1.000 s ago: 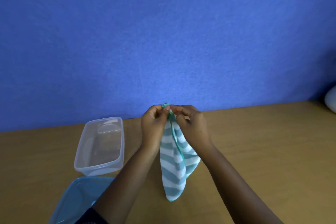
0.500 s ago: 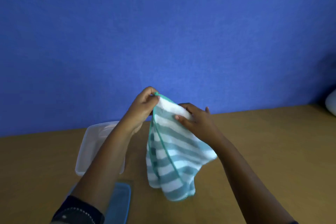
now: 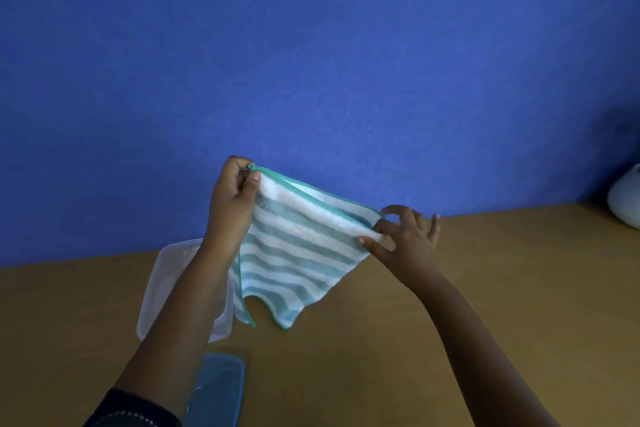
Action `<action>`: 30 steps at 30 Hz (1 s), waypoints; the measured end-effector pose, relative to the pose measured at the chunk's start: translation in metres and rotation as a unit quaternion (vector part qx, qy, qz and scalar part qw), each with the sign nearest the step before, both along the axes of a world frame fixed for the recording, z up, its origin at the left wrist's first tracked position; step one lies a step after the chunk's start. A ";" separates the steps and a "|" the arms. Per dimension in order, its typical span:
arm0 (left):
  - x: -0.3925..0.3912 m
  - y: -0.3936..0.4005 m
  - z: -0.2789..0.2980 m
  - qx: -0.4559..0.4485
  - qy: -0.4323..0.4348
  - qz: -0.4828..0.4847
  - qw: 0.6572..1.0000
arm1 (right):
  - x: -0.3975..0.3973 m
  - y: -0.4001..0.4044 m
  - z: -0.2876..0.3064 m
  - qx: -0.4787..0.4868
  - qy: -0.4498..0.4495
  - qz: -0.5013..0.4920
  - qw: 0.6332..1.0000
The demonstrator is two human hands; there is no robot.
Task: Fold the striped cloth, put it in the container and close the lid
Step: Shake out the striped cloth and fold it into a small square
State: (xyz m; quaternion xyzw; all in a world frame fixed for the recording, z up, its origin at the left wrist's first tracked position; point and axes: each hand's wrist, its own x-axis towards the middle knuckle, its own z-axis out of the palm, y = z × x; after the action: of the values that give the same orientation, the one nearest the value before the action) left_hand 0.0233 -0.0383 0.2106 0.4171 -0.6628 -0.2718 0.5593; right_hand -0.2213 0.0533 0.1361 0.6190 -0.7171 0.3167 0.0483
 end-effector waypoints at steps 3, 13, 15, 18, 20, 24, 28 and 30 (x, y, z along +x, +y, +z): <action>0.008 -0.004 -0.003 -0.008 0.021 0.024 0.999 | -0.010 0.000 0.001 -0.007 -0.006 -0.042 0.999; 0.036 0.002 -0.007 0.006 0.122 -0.036 0.992 | -0.014 0.016 0.077 -0.131 -0.238 0.116 0.955; 0.040 0.006 0.001 0.010 0.145 -0.078 0.986 | -0.013 0.019 0.094 -0.159 -0.308 0.166 0.923; 0.044 0.010 0.010 0.010 0.153 -0.145 0.978 | -0.019 0.025 0.108 -0.205 -0.445 0.227 0.842; 0.047 0.010 0.015 -0.001 0.167 -0.172 0.971 | -0.023 0.029 0.115 -0.205 -0.482 0.261 0.811; 0.039 0.004 0.006 0.051 0.150 -0.105 0.982 | -0.031 0.010 0.105 -0.060 -0.212 0.120 0.968; 0.038 0.006 -0.013 0.104 0.148 -0.067 0.981 | -0.029 0.009 0.090 -0.015 -0.273 0.116 0.955; 0.042 0.010 -0.014 0.106 0.170 -0.057 0.978 | -0.032 0.014 0.085 -0.029 -0.388 0.165 0.906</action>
State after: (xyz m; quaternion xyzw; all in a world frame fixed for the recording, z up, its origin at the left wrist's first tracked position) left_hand 0.0657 -0.0283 0.1964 0.3834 -0.5476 -0.4389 0.6004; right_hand -0.2531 0.0676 0.2209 0.5549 -0.5569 0.5563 -0.2691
